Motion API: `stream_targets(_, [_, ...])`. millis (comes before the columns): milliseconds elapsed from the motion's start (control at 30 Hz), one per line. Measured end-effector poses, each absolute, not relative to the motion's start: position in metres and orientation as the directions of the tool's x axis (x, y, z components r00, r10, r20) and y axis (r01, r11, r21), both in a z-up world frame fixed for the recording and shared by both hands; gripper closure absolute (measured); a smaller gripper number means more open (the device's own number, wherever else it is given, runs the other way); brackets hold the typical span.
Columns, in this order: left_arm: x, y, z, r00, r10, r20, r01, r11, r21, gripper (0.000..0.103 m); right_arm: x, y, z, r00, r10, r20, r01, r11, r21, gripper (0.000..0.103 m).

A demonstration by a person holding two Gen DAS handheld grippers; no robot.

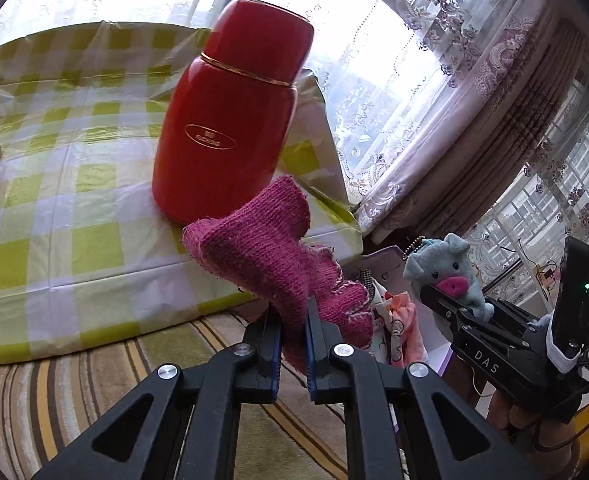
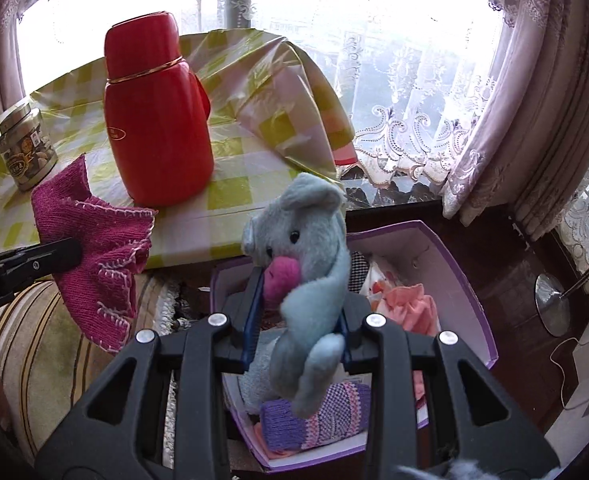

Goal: Organize soft objects

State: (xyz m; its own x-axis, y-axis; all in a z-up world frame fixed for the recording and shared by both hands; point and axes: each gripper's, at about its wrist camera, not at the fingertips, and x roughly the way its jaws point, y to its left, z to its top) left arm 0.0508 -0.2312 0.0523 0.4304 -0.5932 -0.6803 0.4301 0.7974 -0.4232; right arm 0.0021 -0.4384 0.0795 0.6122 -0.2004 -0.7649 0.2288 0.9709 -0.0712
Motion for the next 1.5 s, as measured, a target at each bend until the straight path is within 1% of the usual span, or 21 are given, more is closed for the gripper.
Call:
stream_targets(133, [0.04, -0.262, 0.05, 0.388, -0.615, -0.686, 0.477, 0.771, -0.422, 0.093, -0.008, -0.46, 0.081, 0.602, -0.234, -0.763, 0.277, 0.958, -0.076, 0.064])
stream_targets(200, [0.035, -0.276, 0.049, 0.37, -0.626, -0.686, 0.499, 0.757, -0.422, 0.091, -0.011, -0.468, 0.081, 0.595, -0.254, -0.762, 0.301, 0.95, -0.082, 0.063])
stream_targets(233, [0.034, -0.283, 0.048, 0.359, -0.631, -0.688, 0.51, 0.75, -0.421, 0.09, -0.012, -0.471, 0.08, 0.59, -0.26, -0.764, 0.309, 0.947, -0.084, 0.059])
stream_targets(300, [0.031, -0.295, 0.045, 0.34, -0.634, -0.694, 0.53, 0.739, -0.416, 0.083, -0.015, -0.477, 0.078, 0.582, -0.272, -0.766, 0.325, 0.942, -0.087, 0.053])
stream_targets(333, [0.031, -0.3, 0.044, 0.334, -0.633, -0.699, 0.535, 0.737, -0.412, 0.07, -0.017, -0.479, 0.078, 0.577, -0.281, -0.767, 0.335, 0.938, -0.091, 0.048])
stream_targets(367, [0.03, -0.304, 0.042, 0.328, -0.633, -0.701, 0.537, 0.736, -0.413, 0.055, -0.018, -0.482, 0.077, 0.573, -0.287, -0.768, 0.342, 0.935, -0.094, 0.045])
stream_targets(433, [0.029, -0.306, 0.041, 0.326, -0.633, -0.702, 0.539, 0.734, -0.412, 0.042, -0.023, -0.484, 0.076, 0.565, -0.298, -0.77, 0.354, 0.93, -0.101, 0.043])
stream_targets(533, [0.027, -0.305, 0.039, 0.32, -0.616, -0.72, 0.537, 0.744, -0.398, 0.04, -0.028, -0.487, 0.076, 0.554, -0.309, -0.773, 0.364, 0.925, -0.108, 0.038])
stream_targets(633, [0.017, -0.299, 0.034, 0.287, -0.605, -0.743, 0.518, 0.75, -0.41, 0.034, -0.036, -0.49, 0.076, 0.546, -0.316, -0.776, 0.374, 0.921, -0.111, 0.036])
stream_targets(733, [0.003, -0.288, 0.028, 0.268, -0.594, -0.759, 0.496, 0.76, -0.42, 0.034, -0.046, -0.49, 0.077, 0.541, -0.321, -0.778, 0.377, 0.919, -0.117, 0.035])
stream_targets(833, [-0.008, -0.281, 0.021, 0.259, -0.581, -0.772, 0.481, 0.771, -0.418, 0.027, -0.055, -0.487, 0.077, 0.536, -0.318, -0.782, 0.376, 0.919, -0.117, 0.032])
stream_targets(867, [-0.01, -0.281, 0.02, 0.261, -0.579, -0.772, 0.484, 0.771, -0.414, 0.026, -0.058, -0.486, 0.076, 0.534, -0.316, -0.784, 0.373, 0.92, -0.117, 0.031])
stream_targets(900, [-0.01, -0.282, 0.018, 0.26, -0.576, -0.775, 0.488, 0.771, -0.41, 0.025, -0.061, -0.485, 0.075, 0.531, -0.315, -0.787, 0.373, 0.92, -0.118, 0.031])
stream_targets(967, [-0.01, -0.285, 0.017, 0.252, -0.577, -0.776, 0.486, 0.77, -0.415, 0.019, -0.065, -0.483, 0.071, 0.523, -0.311, -0.794, 0.366, 0.923, -0.12, 0.031])
stream_targets(1100, [-0.009, -0.29, 0.014, 0.251, -0.566, -0.786, 0.477, 0.778, -0.408, 0.014, -0.069, -0.483, 0.065, 0.506, -0.307, -0.806, 0.369, 0.922, -0.119, 0.031])
stream_targets(1267, [-0.009, -0.297, 0.014, 0.248, -0.553, -0.795, 0.474, 0.785, -0.398, 0.005, -0.071, -0.487, 0.065, 0.504, -0.311, -0.806, 0.378, 0.918, -0.118, 0.031])
stream_targets(1400, [-0.011, -0.301, 0.014, 0.252, -0.535, -0.806, 0.488, 0.79, -0.372, 0.003, -0.071, -0.487, 0.065, 0.501, -0.315, -0.806, 0.375, 0.918, -0.127, 0.031])
stream_targets(1500, [-0.007, -0.301, 0.013, 0.248, -0.541, -0.803, 0.477, 0.79, -0.385, 0.002, -0.07, -0.488, 0.063, 0.495, -0.31, -0.811, 0.373, 0.92, -0.124, 0.031])
